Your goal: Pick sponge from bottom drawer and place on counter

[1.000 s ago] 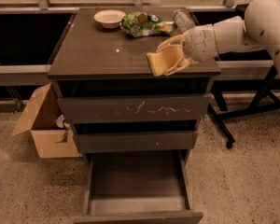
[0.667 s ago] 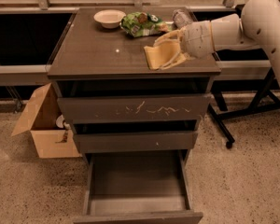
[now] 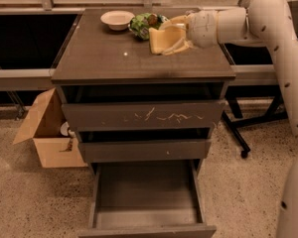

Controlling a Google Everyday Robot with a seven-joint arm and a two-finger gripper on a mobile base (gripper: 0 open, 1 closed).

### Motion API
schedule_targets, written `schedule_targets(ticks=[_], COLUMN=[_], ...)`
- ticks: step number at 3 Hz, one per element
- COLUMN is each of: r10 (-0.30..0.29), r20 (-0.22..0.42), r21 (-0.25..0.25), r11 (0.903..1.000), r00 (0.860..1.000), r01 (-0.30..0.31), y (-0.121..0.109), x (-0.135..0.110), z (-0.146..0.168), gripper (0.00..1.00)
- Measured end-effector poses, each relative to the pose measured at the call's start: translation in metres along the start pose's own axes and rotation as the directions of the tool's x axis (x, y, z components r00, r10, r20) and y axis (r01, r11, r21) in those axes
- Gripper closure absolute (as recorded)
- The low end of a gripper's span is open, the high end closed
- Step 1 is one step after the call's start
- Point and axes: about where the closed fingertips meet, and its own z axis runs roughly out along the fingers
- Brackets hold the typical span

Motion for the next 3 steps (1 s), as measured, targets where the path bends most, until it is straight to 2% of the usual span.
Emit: schedule_targets(ticks=[1,2,3], r10=[0.06,0.126,0.207], r20=[0.007,0.032,0.052], r21=[0.026,0.041,0.049], r11=[0.9979,0.991,0.9767], r00=[0.998,0.992,0.977], r01=[-0.06,-0.127,-0.209], y=[-0.018,-0.029,-0.033], x=[0.013,0.027,0.042], z=[0.016,0.034,0.046], gripper=[1.0,0.82,0.52])
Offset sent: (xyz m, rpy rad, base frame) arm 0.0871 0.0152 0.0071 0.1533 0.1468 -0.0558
